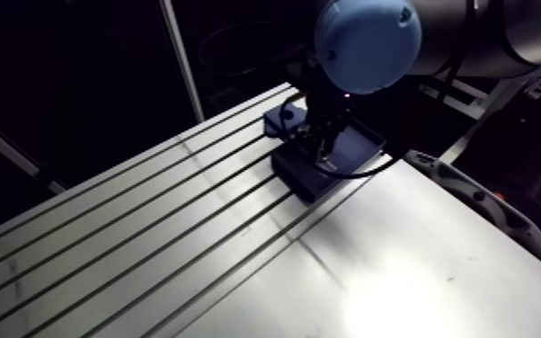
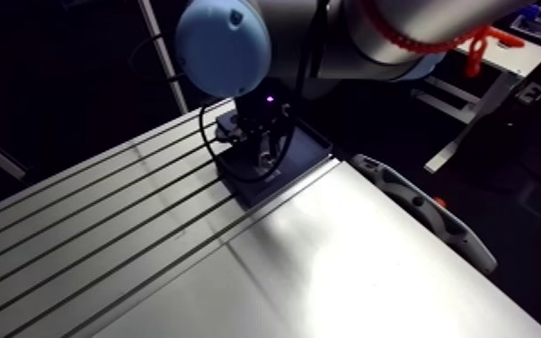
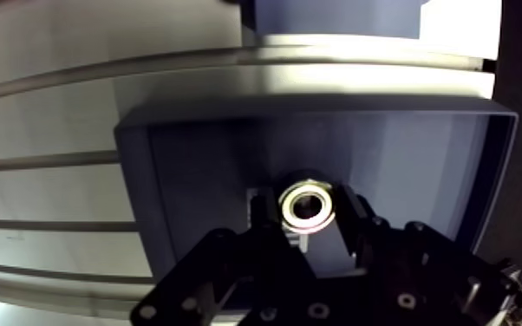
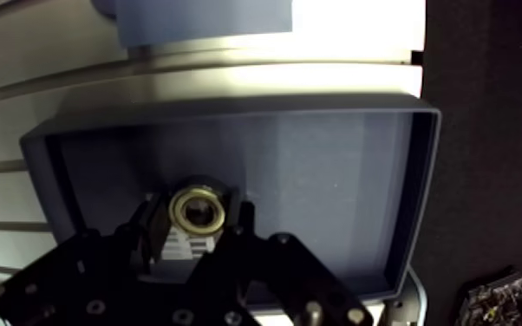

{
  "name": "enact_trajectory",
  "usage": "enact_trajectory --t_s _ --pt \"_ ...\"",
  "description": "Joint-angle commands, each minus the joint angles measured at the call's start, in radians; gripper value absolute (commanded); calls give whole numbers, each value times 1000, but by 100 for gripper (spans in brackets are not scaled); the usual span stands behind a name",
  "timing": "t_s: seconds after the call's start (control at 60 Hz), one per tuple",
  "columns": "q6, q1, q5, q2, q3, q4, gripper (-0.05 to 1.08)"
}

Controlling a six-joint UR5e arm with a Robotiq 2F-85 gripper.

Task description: Pick up the bearing and press it into the housing until flush.

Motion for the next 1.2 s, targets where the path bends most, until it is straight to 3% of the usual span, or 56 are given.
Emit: enact_trajectory --t_s 0.017,0.167,0.25,0.65,0.967,1.2 --pt "-14 -1 0 -3 -4 0 66" --pt "-16 -1 0 -15 -13 6 71" --pt "-19 -3 -11 -27 -29 15 73" --pt "-10 7 -9 -46 -122 117 83" --pt "17 29 -5 11 -222 142 90" --pt "47 77 -6 54 -277 149 90"
